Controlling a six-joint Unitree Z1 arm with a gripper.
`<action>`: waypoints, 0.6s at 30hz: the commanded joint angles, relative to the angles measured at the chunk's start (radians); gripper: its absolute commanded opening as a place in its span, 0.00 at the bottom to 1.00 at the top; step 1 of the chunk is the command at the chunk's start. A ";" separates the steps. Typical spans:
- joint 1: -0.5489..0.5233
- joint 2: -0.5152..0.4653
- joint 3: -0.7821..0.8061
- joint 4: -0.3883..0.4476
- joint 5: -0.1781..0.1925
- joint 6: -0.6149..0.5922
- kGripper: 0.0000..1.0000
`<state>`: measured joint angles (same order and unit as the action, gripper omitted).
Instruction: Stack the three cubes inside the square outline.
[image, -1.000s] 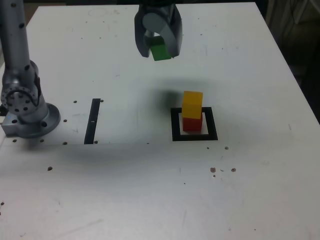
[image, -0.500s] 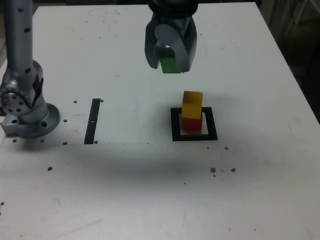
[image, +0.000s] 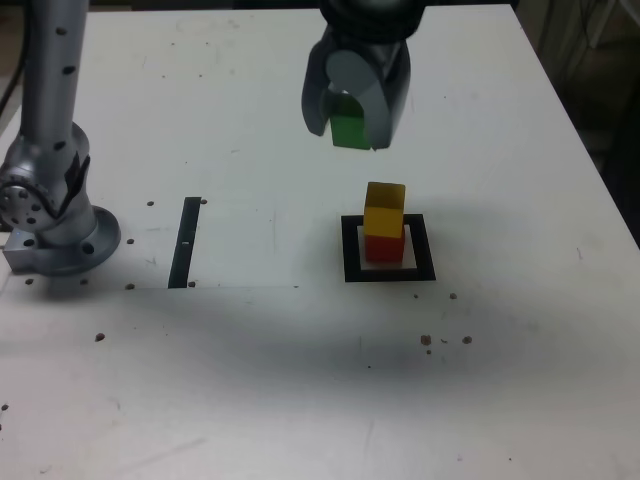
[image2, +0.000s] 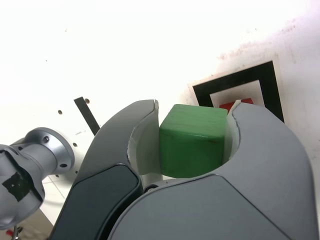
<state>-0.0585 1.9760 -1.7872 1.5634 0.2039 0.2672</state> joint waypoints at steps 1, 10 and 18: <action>-0.010 0.017 -0.019 0.015 -0.009 -0.005 0.33; -0.032 0.072 -0.069 0.027 -0.051 -0.014 0.33; -0.044 0.089 -0.076 0.027 -0.065 -0.018 0.33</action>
<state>-0.0994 2.0589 -1.8584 1.5813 0.1405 0.2505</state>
